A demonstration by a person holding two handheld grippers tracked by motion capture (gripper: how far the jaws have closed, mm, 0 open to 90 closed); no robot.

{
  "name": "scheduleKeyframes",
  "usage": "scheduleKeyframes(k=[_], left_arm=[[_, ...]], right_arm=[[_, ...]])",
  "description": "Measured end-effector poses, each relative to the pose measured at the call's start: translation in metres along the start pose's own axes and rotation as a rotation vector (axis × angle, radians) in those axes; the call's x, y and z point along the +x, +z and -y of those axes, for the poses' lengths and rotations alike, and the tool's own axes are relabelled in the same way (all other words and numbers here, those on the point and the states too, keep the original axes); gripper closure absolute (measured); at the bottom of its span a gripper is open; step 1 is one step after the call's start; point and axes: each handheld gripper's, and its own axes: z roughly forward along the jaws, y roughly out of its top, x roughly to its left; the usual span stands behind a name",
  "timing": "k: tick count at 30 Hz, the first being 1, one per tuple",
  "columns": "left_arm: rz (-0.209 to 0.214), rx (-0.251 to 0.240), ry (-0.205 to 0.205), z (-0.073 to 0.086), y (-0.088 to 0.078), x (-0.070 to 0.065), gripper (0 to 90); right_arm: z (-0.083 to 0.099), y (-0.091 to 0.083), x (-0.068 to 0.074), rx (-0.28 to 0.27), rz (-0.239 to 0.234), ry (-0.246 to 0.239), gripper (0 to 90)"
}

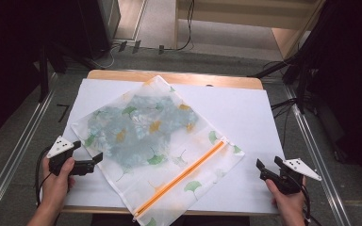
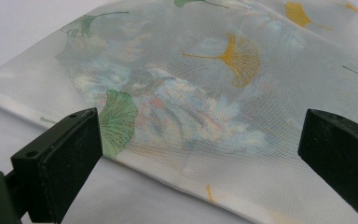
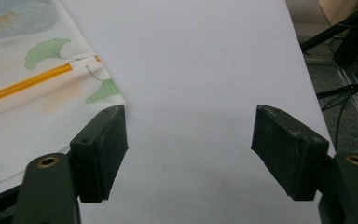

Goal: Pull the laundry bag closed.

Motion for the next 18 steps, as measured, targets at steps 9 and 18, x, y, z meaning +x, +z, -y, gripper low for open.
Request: scheduleKeyframes(k=[9, 18], left_arm=[[-0.022, 0.015, 0.016, 0.000, 0.002, -0.001, 0.0], [-0.040, 0.007, -0.017, -0.004, 0.005, 0.009, 0.0]], right_arm=[[-0.006, -0.006, 0.019, -0.006, -0.035, -0.010, 29.7], [-0.007, 0.004, 0.035, 0.057, -0.052, 0.026, 23.3]])
